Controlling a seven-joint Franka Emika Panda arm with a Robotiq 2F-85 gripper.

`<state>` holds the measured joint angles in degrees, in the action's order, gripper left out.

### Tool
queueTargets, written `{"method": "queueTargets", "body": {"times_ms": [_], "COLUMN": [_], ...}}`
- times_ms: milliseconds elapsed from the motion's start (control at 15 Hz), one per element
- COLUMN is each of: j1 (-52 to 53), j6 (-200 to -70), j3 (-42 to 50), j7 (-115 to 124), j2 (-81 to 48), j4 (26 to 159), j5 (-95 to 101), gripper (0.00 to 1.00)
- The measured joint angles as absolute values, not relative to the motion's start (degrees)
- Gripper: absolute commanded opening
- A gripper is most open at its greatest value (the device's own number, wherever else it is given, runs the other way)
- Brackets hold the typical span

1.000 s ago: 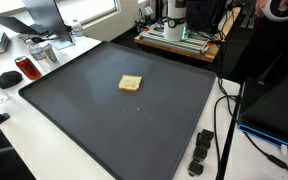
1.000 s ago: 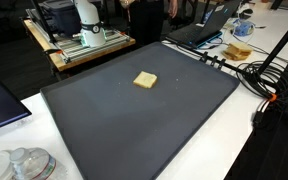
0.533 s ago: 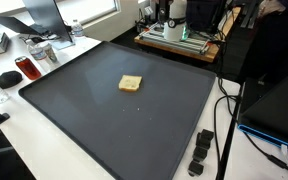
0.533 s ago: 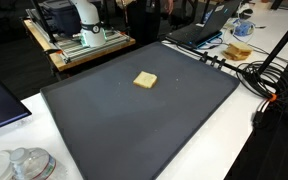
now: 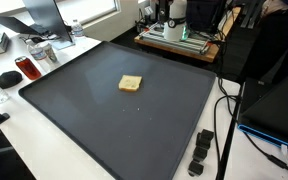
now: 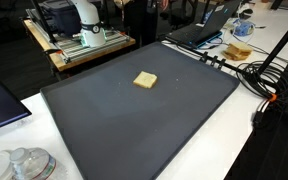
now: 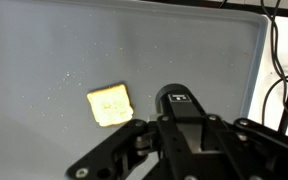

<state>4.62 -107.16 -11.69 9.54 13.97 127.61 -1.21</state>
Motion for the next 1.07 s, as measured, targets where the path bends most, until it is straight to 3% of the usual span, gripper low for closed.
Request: {"method": "queueTargets", "body": {"times_ms": [1067], "j1": [3.74], "j6": [-130.17], "j3": [-1.29], "j7": [31.12], "j2": [-10.99], "j4": [127.24], "j5": [-1.41], "gripper": [0.05]}}
